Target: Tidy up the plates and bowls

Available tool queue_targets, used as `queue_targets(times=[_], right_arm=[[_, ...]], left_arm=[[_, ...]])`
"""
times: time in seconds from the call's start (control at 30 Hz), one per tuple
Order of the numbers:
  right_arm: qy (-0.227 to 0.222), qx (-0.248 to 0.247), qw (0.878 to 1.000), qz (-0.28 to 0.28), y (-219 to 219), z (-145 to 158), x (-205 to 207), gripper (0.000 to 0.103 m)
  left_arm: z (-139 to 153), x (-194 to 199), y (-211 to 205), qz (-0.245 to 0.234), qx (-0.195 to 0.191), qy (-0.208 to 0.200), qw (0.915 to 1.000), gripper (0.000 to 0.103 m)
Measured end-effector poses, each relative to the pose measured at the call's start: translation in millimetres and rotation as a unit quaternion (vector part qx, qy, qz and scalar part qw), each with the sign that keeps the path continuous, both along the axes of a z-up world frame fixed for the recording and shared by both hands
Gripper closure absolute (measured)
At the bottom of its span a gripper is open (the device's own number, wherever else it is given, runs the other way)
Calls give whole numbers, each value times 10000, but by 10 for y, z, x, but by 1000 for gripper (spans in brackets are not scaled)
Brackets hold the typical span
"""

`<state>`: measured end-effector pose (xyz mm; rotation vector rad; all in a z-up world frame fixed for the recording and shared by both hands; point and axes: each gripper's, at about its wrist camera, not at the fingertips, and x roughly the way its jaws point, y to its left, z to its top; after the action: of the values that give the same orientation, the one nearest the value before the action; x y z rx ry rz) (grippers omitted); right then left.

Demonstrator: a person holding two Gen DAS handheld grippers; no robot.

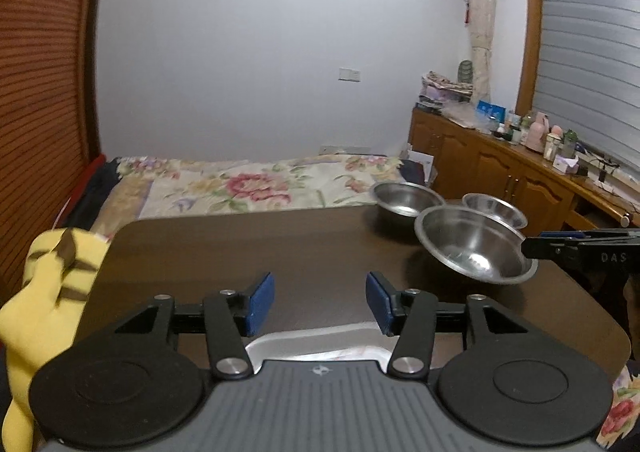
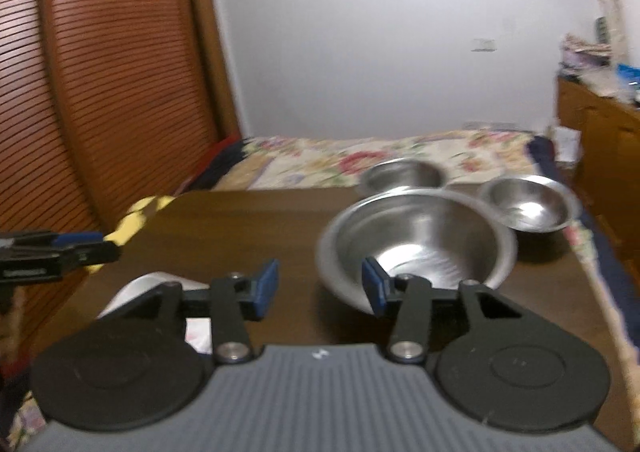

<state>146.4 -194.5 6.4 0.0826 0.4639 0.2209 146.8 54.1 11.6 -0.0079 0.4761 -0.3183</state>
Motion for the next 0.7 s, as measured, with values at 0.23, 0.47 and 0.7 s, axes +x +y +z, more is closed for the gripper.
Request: queue_targets(times=[0.23,0.47,0.7], right_arm=[[156,117,9984,-523,-439,-72,205,55],[394,258,9963,-726,-619,-150,373,55],[630,469,9933,-851,-714,-266,456,55]], left_arm=[[22,274,-497,-350,1,99,9993,47],[-38,569,-928,-555,-63,276,9981,47],[-133,749,-1217,-658,-53,422,9969,47]])
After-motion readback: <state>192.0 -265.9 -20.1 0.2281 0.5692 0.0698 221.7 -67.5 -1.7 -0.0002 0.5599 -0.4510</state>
